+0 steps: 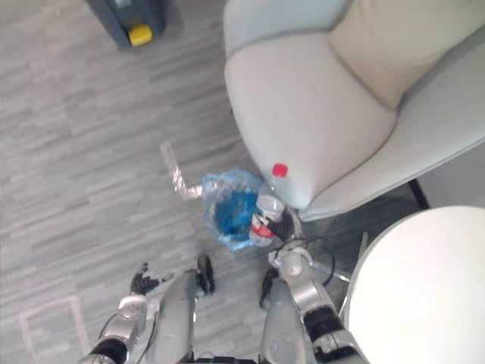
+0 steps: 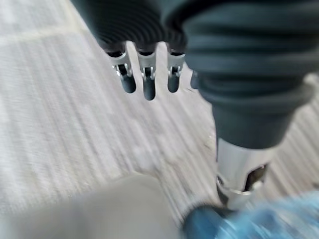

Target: Gather rubbish on tea table into small bin, then transfer packed bag to large trash can.

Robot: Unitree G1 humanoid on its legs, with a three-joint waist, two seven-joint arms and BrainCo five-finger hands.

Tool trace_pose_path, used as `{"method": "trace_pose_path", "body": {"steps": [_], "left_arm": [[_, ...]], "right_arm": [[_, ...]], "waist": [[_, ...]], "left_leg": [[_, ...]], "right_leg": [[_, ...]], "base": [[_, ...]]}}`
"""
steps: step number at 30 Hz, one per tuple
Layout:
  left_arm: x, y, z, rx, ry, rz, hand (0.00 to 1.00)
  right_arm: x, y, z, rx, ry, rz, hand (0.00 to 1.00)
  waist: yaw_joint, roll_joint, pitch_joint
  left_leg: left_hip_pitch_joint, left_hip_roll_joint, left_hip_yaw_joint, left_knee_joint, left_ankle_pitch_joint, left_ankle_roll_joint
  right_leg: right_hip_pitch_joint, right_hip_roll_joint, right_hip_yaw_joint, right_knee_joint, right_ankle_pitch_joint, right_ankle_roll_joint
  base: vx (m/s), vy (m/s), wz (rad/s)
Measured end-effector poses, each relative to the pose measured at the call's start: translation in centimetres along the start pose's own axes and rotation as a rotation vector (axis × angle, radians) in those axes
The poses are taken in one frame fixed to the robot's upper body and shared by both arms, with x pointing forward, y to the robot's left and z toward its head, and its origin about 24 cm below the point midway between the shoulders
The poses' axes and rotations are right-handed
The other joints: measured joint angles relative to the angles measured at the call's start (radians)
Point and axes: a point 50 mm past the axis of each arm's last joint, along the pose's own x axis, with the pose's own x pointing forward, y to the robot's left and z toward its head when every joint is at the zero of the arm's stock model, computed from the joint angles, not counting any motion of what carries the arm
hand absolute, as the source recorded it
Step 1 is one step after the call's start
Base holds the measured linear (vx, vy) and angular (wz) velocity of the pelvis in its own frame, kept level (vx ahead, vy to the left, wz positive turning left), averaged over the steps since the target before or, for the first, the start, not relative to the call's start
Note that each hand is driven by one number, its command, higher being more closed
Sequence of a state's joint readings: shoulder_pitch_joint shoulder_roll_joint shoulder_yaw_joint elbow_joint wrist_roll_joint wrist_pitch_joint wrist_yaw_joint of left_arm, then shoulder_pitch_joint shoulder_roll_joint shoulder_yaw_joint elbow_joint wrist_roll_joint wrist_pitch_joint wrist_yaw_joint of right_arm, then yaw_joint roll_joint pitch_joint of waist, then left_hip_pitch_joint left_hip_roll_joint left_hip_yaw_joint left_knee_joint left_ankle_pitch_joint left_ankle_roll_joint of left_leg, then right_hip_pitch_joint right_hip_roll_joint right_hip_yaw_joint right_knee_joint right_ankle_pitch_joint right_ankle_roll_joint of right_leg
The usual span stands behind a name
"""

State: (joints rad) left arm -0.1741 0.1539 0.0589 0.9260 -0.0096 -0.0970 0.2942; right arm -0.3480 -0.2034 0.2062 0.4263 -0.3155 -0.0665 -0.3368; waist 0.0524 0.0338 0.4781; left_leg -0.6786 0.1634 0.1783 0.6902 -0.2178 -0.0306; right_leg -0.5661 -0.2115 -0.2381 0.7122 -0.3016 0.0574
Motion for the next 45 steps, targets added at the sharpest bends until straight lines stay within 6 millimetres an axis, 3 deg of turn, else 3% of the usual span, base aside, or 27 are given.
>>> {"method": "trace_pose_path", "body": {"steps": [5,7,11,16,21,22,34,45], "left_arm": [[0.8,0.4,2.4,-0.106,-0.048,0.063,0.0],[1.0,0.5,5.3,-0.157,-0.147,0.07,0.0],[0.3,0.4,9.3,-0.248,-0.317,0.056,0.0],[-0.4,-0.1,10.4,-0.296,-0.368,0.036,0.0],[-0.8,-0.5,10.6,-0.299,-0.39,0.019,0.0],[-0.8,-0.4,10.5,-0.3,-0.391,0.019,0.0],[-0.9,-0.6,10.5,-0.285,-0.402,0.008,0.0],[-0.5,0.0,10.0,-0.243,-0.386,0.027,0.0]], "right_arm": [[2.5,-1.0,3.3,0.002,-0.1,-0.052,1.0],[3.8,-1.8,5.5,0.002,-0.163,-0.089,1.0],[5.5,-4.3,8.0,-0.023,-0.242,-0.162,1.0],[6.2,-6.9,8.9,-0.034,-0.266,-0.262,1.0],[6.5,-8.1,9.1,-0.042,-0.272,-0.298,1.0],[6.6,-8.3,9.2,-0.037,-0.272,-0.309,0.0],[6.6,-9.1,8.8,-0.014,-0.251,-0.364,0.0],[5.9,-5.3,6.6,-0.123,-0.198,-0.213,0.0]], "waist": [[0.014,-0.003,0.004],[0.025,-0.021,0.015],[0.054,-0.031,0.04],[0.068,-0.031,0.043],[0.087,-0.031,0.043],[0.088,-0.031,0.043],[0.082,-0.033,0.041],[0.069,-0.052,0.029]], "left_leg": [[-0.218,-0.004,-0.025,0.03,0.041,0.012],[-0.306,-0.017,-0.032,0.034,0.071,0.019],[-0.424,-0.027,-0.055,0.064,0.101,0.029],[-0.505,-0.055,-0.083,0.06,0.12,0.02],[-0.512,-0.071,-0.084,0.028,0.139,0.018],[-0.513,-0.071,-0.085,0.021,0.143,0.017],[-0.511,-0.07,-0.085,0.013,0.154,0.024],[-0.471,-0.051,-0.079,0.008,0.161,0.018]], "right_leg": [[-0.206,-0.024,-0.029,0.067,0.01,-0.019],[-0.298,-0.039,-0.031,0.106,0.012,-0.022],[-0.408,-0.056,-0.042,0.159,0.009,-0.027],[-0.471,-0.087,-0.076,0.189,-0.002,-0.034],[-0.486,-0.101,-0.081,0.187,-0.005,-0.034],[-0.488,-0.101,-0.083,0.184,-0.005,-0.034],[-0.488,-0.099,-0.085,0.178,-0.005,-0.035],[-0.459,-0.081,-0.079,0.173,0.005,-0.05]], "base": [[-0.16,-0.005,0.19],[-0.1,-0.009,0.26],[-0.07,-0.003,0.17],[-0.02,0.0,0.25],[0.0,-0.02,0.13],[0.0,-0.018,0.04],[0.0,0.0,0.0],[-0.03,-0.025,-0.05]]}}
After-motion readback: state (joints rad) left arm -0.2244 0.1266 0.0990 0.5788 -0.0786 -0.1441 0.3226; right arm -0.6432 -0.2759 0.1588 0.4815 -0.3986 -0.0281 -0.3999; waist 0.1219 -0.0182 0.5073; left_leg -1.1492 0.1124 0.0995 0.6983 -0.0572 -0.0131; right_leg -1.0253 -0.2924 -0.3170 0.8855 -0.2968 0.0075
